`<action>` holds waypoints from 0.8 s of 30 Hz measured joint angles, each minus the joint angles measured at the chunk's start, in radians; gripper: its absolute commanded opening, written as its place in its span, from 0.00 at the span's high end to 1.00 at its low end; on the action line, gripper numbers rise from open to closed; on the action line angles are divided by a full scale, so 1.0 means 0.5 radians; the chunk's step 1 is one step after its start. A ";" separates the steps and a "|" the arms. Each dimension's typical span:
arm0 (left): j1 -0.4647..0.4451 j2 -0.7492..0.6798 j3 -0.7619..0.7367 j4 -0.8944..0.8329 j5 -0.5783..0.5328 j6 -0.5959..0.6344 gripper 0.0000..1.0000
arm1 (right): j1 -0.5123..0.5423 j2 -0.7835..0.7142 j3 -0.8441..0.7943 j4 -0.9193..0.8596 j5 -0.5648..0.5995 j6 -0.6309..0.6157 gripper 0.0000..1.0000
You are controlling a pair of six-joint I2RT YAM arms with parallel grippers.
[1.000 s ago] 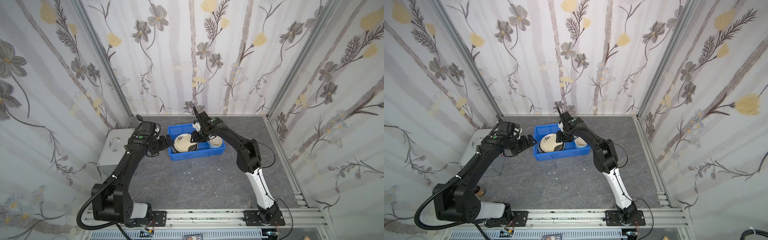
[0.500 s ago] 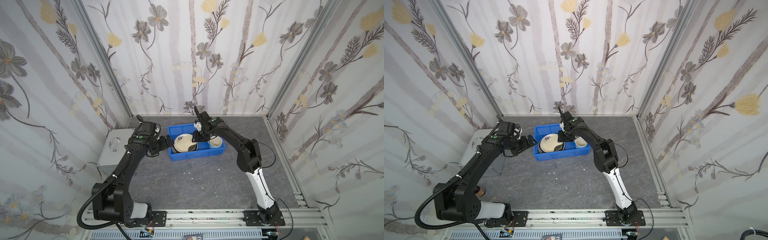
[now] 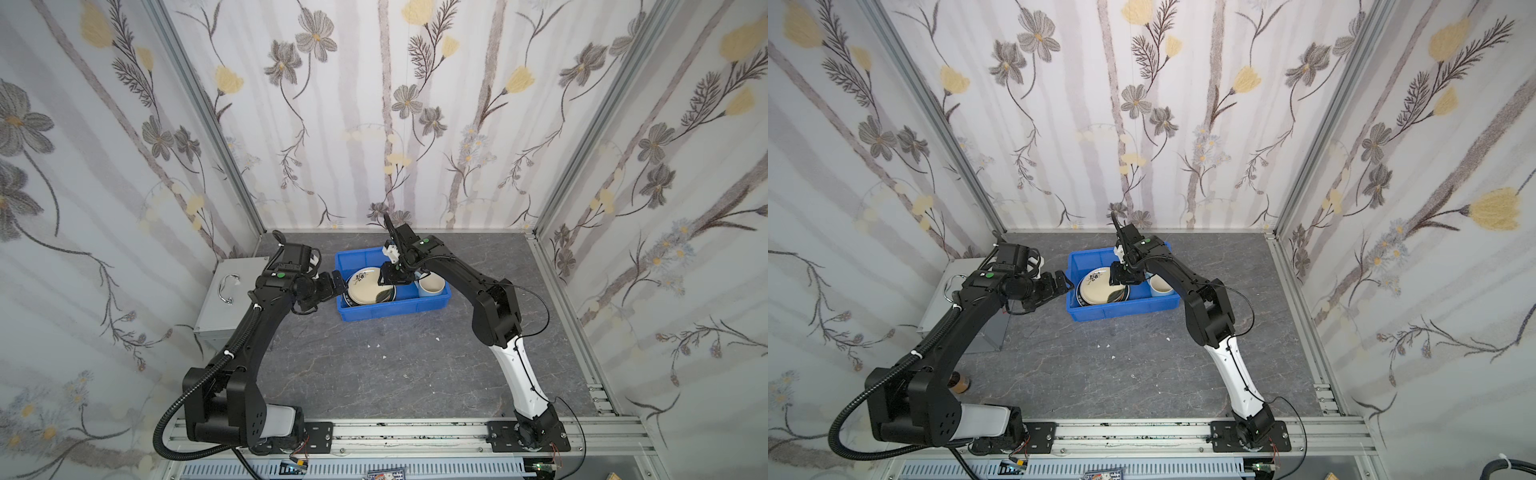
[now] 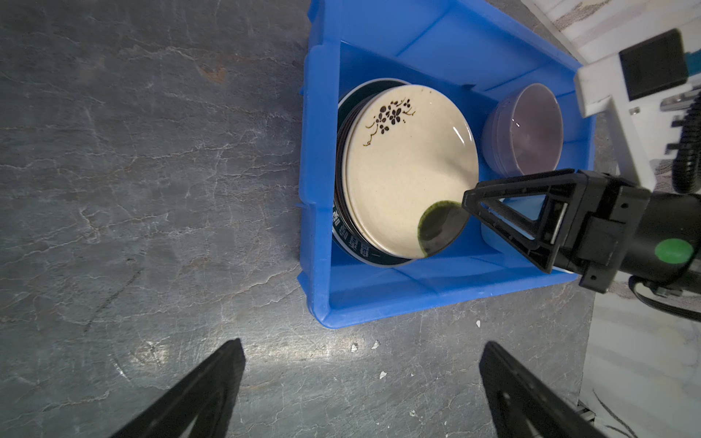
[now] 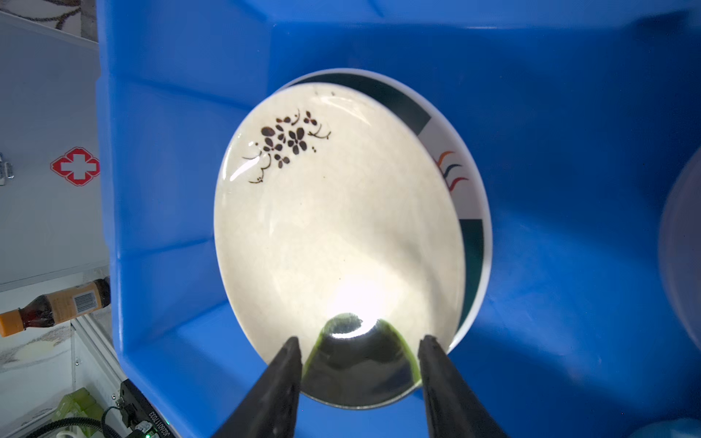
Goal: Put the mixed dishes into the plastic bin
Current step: 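Open the right gripper and lift both grippers away from the bin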
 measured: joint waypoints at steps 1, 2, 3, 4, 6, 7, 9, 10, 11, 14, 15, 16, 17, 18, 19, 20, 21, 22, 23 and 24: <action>0.000 -0.001 0.000 0.000 0.000 0.002 0.00 | -0.002 -0.001 0.000 -0.005 0.014 -0.002 0.48; 0.000 -0.004 -0.003 0.002 0.000 0.002 0.00 | -0.004 -0.002 0.000 -0.011 0.026 -0.006 0.49; 0.000 -0.009 -0.005 -0.003 0.000 0.004 0.00 | -0.005 -0.006 0.000 -0.016 0.048 -0.009 0.49; 0.000 -0.017 -0.010 -0.003 0.000 0.010 0.00 | -0.005 -0.010 0.000 -0.024 0.069 -0.021 0.49; 0.000 -0.034 -0.023 -0.001 0.000 0.010 0.00 | -0.008 -0.012 0.000 -0.044 0.083 -0.038 0.49; 0.000 -0.041 -0.031 -0.004 0.000 0.010 0.00 | -0.008 -0.012 0.000 -0.054 0.096 -0.046 0.49; 0.000 -0.063 -0.049 -0.005 -0.001 0.009 0.00 | -0.007 -0.012 0.000 -0.076 0.111 -0.055 0.49; 0.000 -0.078 -0.059 -0.005 -0.001 0.009 0.00 | -0.007 -0.012 0.000 -0.082 0.113 -0.060 0.49; 0.000 -0.093 -0.069 -0.005 -0.002 0.009 0.00 | -0.005 -0.012 0.000 -0.082 0.115 -0.063 0.49; 0.000 -0.146 -0.101 -0.009 -0.011 0.008 0.00 | 0.002 -0.006 0.000 -0.079 0.112 -0.071 0.49; 0.001 -0.164 -0.111 -0.017 -0.024 0.008 0.00 | 0.006 -0.002 0.000 -0.076 0.103 -0.070 0.49; 0.002 -0.182 -0.121 -0.024 -0.034 0.008 0.00 | 0.010 0.002 0.000 -0.073 0.099 -0.069 0.49; 0.002 -0.195 -0.128 -0.031 -0.038 0.008 0.00 | 0.014 0.002 0.000 -0.068 0.091 -0.069 0.49; 0.005 -0.205 -0.137 -0.037 -0.038 0.008 0.00 | 0.021 0.002 0.000 -0.061 0.082 -0.068 0.49; 0.006 -0.209 -0.143 -0.042 -0.040 0.008 0.00 | 0.027 0.002 0.000 -0.057 0.076 -0.068 0.49; 0.008 -0.218 -0.151 -0.046 -0.047 0.008 0.00 | 0.031 0.002 0.000 -0.050 0.069 -0.068 0.49; 0.013 -0.233 -0.159 -0.055 -0.057 0.008 0.00 | 0.038 0.002 0.000 -0.046 0.064 -0.068 0.49; 0.018 -0.249 -0.162 -0.066 -0.062 0.007 0.00 | 0.038 0.002 0.000 -0.047 0.063 -0.067 0.49; 0.020 -0.262 -0.163 -0.066 -0.063 0.007 0.00 | 0.040 0.002 0.000 -0.047 0.063 -0.067 0.49; 0.021 -0.272 -0.164 -0.065 -0.064 0.007 0.00 | 0.043 0.002 0.000 -0.047 0.063 -0.067 0.49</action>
